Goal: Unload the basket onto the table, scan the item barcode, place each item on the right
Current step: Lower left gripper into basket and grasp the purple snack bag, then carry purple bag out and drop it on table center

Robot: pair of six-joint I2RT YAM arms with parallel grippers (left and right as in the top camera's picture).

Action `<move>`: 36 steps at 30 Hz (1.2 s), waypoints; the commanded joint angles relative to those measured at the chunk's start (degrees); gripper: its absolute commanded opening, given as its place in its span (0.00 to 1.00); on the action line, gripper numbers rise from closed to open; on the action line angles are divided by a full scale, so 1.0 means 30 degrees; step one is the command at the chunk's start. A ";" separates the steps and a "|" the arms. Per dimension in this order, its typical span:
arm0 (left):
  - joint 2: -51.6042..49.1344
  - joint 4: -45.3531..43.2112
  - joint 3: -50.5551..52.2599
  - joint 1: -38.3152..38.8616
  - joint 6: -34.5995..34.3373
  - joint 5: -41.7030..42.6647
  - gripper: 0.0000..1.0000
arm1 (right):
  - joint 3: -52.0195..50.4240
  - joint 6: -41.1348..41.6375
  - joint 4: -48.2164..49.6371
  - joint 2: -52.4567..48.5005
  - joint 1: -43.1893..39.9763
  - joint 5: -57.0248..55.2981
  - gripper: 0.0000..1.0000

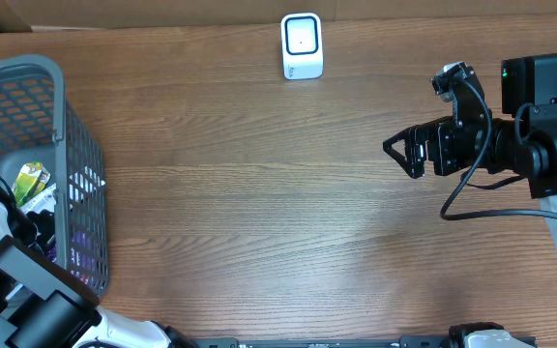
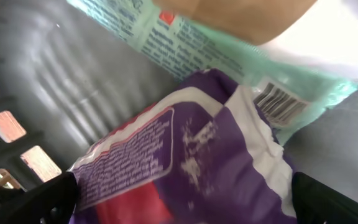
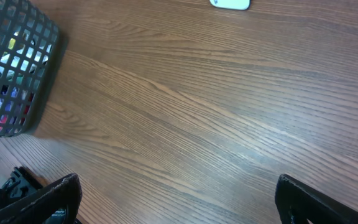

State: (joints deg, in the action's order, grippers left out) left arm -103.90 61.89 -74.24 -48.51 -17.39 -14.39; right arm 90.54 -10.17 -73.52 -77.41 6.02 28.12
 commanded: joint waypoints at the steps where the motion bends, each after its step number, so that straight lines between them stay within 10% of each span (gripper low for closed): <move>1: -0.0335 -0.0277 0.0670 -0.0073 0.0146 -0.0226 1.00 | 0.0452 -0.0138 0.0131 0.0022 -0.0066 0.0153 1.00; 5: -0.0335 -0.0590 0.0765 -0.0073 0.0153 0.0321 0.88 | 0.0452 -0.0138 0.0328 0.0022 -0.0066 0.0153 1.00; 14: -0.0328 -0.0605 0.0729 -0.0022 0.0160 0.0313 0.04 | 0.0452 -0.0138 0.0335 0.0022 -0.0066 0.0153 1.00; 36: -0.0313 0.8714 -1.6575 0.2069 0.0838 0.2499 0.04 | 0.0452 -0.0131 0.0605 0.0022 -0.0066 0.0153 1.00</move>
State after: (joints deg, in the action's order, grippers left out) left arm -105.14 86.28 -116.49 -44.14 -16.08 -8.80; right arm 90.54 -10.15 -72.34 -77.43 6.02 28.14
